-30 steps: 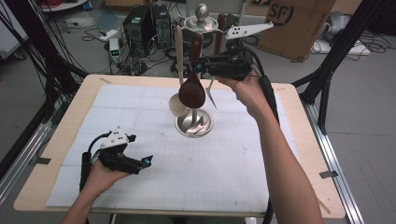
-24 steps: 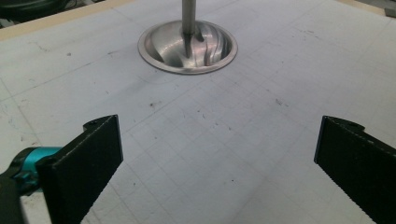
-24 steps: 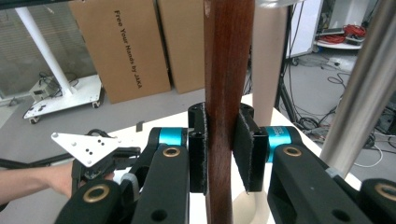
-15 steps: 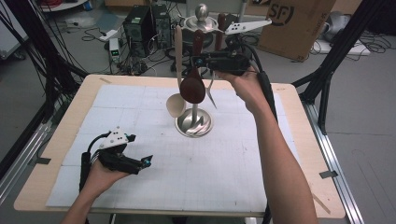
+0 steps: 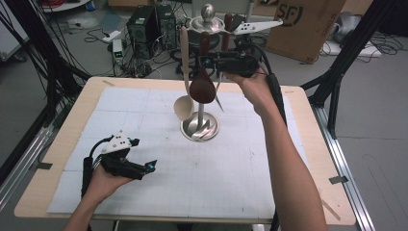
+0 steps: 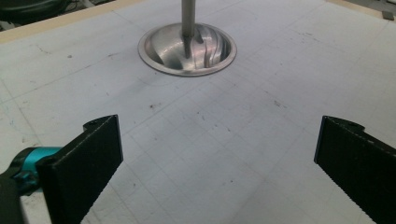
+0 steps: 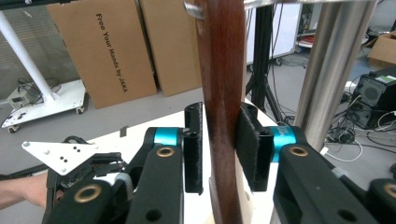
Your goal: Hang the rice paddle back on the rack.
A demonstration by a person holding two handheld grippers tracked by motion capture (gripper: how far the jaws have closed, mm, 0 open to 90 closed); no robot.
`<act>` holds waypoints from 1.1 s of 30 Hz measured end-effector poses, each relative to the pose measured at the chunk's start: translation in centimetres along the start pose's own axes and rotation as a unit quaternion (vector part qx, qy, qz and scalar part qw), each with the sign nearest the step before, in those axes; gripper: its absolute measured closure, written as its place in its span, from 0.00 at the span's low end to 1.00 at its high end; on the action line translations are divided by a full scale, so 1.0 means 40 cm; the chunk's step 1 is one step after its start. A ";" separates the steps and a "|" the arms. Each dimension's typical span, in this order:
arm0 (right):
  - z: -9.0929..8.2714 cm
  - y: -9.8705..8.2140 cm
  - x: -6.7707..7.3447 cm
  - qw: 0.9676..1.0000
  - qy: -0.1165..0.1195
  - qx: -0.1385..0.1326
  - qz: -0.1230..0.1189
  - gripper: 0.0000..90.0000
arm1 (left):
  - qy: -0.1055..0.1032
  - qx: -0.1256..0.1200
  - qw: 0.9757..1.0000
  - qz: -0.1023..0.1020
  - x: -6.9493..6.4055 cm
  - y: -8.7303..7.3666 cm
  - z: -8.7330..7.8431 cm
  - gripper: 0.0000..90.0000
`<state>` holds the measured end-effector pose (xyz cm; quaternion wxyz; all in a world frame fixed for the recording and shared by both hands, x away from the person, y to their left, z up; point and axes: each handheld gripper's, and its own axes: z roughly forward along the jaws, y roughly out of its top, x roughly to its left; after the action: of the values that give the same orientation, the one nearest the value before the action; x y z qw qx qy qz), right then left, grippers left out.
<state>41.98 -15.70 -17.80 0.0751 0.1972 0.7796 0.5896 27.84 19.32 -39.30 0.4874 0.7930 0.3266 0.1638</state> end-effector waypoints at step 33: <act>-0.077 -0.065 0.024 0.999 -0.023 -0.036 -0.007 0.47 | 0.001 0.001 1.000 0.001 -0.001 0.000 0.002 0.02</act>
<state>39.44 -18.65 -19.26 0.1041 0.2027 0.7569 0.6125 27.86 19.24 -39.34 0.4857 0.7940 0.3262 0.1651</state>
